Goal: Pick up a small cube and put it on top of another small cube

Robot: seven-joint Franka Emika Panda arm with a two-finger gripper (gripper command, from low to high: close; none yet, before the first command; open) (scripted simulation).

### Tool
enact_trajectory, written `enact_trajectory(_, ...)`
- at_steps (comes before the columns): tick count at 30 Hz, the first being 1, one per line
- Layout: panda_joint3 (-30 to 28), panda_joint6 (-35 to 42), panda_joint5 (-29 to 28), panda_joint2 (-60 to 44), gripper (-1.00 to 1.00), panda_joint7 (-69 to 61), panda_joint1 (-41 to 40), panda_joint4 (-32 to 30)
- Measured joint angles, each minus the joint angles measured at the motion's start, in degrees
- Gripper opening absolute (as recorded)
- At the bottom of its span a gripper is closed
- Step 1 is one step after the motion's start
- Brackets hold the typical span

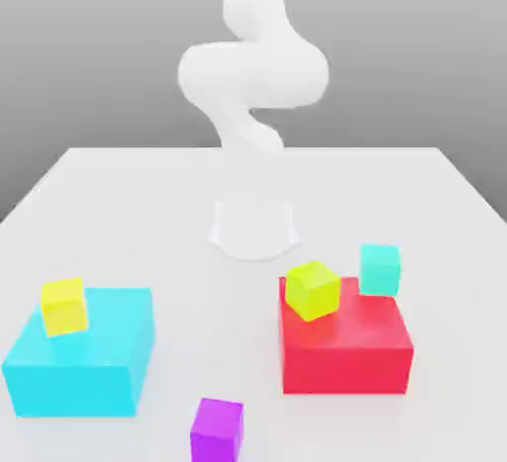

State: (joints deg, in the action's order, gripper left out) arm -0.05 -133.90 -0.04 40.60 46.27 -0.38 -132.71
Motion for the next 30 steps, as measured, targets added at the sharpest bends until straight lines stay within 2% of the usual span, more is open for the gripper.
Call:
enact_trajectory(25,-1.3,-21.3,0.7,-52.3,0.0,3.6,-3.1,-9.3)
enact_trajectory(30,-1.0,-28.9,1.3,-62.7,0.0,3.3,-3.5,-8.0)
